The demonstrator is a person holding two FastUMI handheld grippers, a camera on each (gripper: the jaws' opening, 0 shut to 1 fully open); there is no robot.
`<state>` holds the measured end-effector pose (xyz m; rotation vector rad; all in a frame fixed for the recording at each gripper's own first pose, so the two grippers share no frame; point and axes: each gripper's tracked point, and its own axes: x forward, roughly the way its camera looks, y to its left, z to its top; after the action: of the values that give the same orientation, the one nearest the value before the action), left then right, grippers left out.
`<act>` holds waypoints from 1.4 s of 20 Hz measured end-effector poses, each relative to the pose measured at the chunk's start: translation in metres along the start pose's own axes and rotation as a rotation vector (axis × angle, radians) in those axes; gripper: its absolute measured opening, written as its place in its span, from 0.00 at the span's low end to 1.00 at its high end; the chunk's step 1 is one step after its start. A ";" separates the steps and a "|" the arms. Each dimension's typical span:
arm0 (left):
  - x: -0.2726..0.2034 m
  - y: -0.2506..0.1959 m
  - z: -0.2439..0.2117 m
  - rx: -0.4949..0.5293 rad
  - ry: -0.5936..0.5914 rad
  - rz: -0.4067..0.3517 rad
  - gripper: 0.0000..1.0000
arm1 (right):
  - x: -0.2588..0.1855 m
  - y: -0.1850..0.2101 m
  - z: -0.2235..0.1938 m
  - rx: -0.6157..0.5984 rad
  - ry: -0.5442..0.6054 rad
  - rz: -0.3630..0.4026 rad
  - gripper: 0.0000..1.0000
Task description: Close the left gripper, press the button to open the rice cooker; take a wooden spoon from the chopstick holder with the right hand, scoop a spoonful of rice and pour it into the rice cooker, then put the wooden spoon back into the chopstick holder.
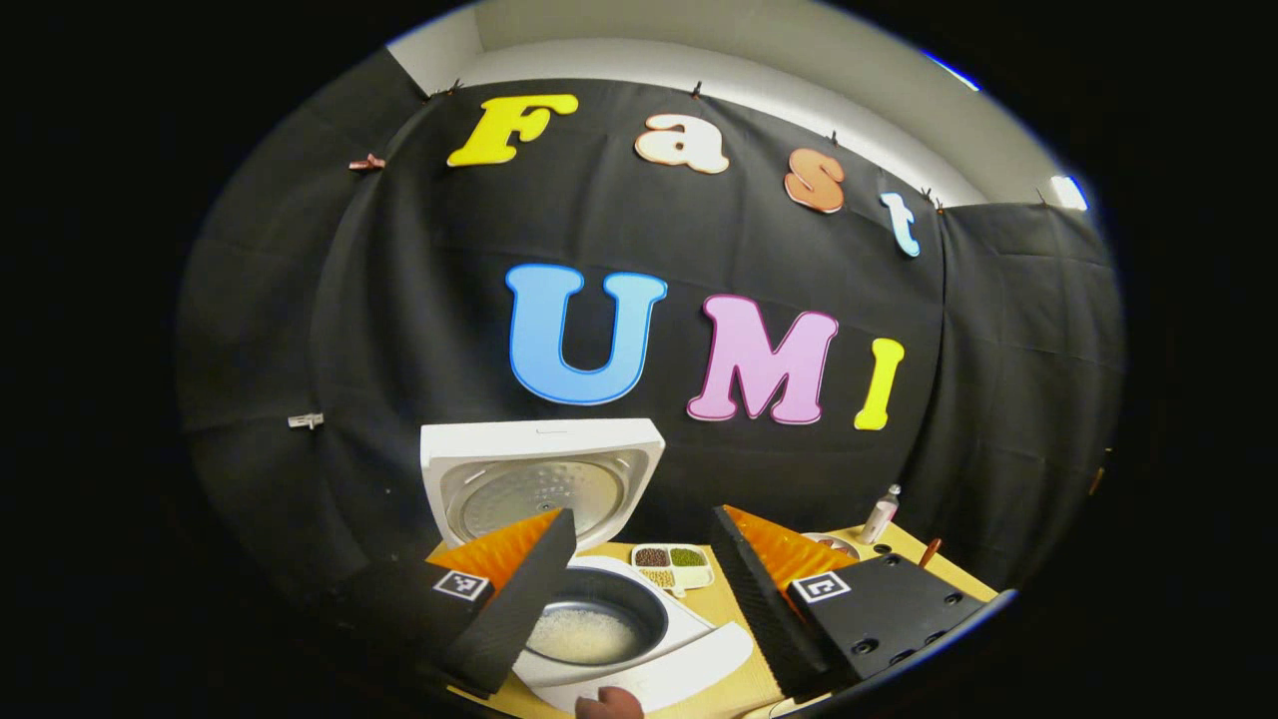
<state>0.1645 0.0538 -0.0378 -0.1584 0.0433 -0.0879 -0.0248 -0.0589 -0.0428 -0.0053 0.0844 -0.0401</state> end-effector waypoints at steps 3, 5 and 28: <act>-0.025 -0.018 0.003 0.018 -0.010 -0.012 0.95 | 0.012 -0.001 -0.014 0.017 0.025 0.018 0.98; -0.043 -0.028 0.002 0.018 -0.009 -0.007 0.95 | 0.023 -0.004 -0.025 0.032 0.038 0.025 0.98; -0.130 -0.075 -0.069 -0.027 0.109 0.274 0.94 | 0.235 -0.042 -0.282 0.220 0.452 0.231 0.93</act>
<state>0.0258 -0.0193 -0.0889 -0.1736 0.1743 0.1779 0.1840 -0.1117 -0.3433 0.2341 0.5314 0.1813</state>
